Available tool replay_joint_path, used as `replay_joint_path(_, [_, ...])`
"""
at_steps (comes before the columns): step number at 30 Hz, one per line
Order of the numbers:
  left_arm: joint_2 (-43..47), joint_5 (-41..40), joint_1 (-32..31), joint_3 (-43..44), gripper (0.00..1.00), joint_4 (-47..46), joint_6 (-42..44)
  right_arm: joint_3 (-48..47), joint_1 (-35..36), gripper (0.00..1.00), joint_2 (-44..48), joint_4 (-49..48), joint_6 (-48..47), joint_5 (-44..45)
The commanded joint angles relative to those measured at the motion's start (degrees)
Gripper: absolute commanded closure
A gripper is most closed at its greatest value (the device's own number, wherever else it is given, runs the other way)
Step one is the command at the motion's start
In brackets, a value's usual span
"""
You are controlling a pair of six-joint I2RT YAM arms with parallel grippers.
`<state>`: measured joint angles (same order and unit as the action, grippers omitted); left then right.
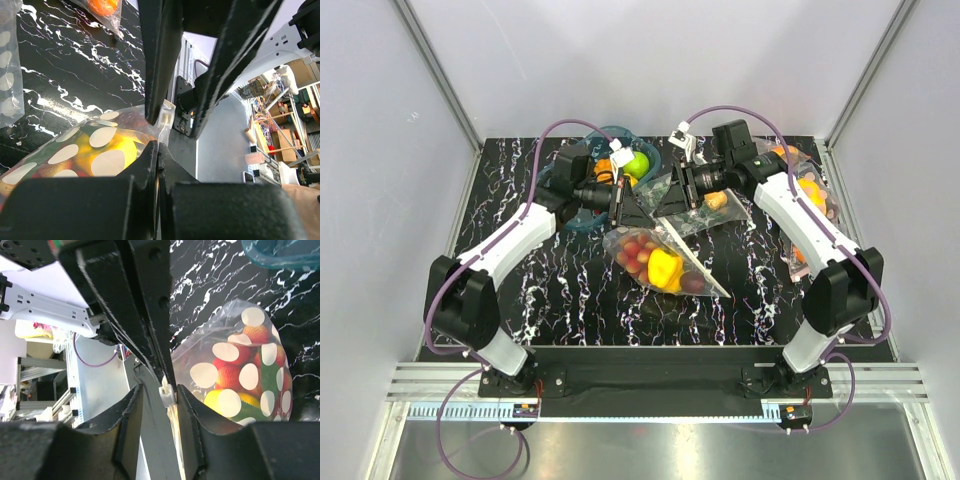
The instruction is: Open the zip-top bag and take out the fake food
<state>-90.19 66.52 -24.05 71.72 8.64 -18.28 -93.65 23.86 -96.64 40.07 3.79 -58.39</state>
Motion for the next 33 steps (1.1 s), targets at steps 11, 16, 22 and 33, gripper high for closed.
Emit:
replay_joint_path(11, [-0.2,2.0,0.1,3.1,1.00,-3.7,-0.6,-2.0,0.5,0.97,0.7,1.2,-1.2,-1.0])
replay_joint_path(16, [-0.2,2.4,0.0,3.8,1.00,-4.1,-1.4,-1.5,0.5,1.00,1.4,1.3,-0.9,0.0])
replay_joint_path(22, [0.7,1.7,0.1,3.1,1.00,-5.6,-2.2,2.1,0.4,1.00,4.7,-1.4,1.0,3.8])
replay_joint_path(33, [1.3,-2.6,0.1,0.8,1.00,-15.9,-9.4,7.0,0.4,1.00,10.5,-2.3,1.1,9.5])
